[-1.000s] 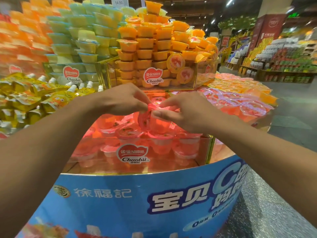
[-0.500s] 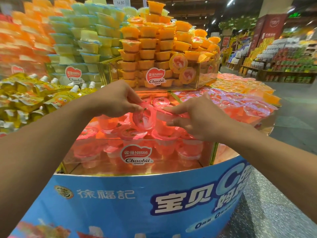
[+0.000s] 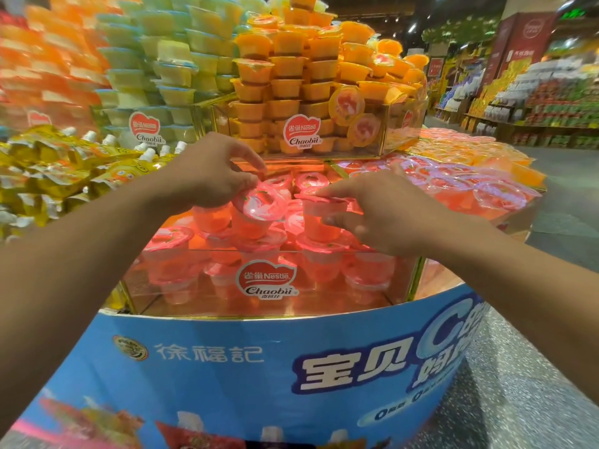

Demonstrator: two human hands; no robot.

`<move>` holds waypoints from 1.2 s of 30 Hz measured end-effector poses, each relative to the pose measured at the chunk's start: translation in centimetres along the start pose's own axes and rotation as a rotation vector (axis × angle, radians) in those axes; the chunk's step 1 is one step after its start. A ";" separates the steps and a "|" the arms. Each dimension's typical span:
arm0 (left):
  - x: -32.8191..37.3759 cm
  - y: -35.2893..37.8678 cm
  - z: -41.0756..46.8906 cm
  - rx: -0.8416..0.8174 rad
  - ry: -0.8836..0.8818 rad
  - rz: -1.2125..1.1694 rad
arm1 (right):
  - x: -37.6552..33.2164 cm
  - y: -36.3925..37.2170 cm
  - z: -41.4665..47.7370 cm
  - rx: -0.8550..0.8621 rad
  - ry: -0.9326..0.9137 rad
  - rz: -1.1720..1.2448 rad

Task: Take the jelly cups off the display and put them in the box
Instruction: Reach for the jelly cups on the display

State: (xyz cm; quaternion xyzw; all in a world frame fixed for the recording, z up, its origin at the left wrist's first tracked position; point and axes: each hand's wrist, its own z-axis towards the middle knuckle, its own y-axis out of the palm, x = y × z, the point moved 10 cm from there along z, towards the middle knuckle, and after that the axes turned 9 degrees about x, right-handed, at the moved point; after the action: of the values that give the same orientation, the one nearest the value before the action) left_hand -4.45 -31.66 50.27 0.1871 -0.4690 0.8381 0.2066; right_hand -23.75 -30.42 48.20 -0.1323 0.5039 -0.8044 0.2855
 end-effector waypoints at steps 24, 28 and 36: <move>-1.5 0.2 -0.8 0.116 -0.027 0.060 | -0.5 0.9 0.1 -0.017 -0.003 -0.074; -0.6 0.1 -1.0 0.110 0.070 0.064 | -0.6 0.8 0.2 -0.017 -0.004 -0.034; 1.1 0.6 -2.4 -0.071 0.210 0.096 | -1.0 0.7 0.3 -0.009 -0.029 -0.036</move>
State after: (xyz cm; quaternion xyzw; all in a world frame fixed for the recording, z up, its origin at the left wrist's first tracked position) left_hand -5.94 -29.71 49.26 0.0680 -0.4825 0.8449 0.2209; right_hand -22.62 -30.29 47.76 -0.1543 0.5010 -0.8050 0.2778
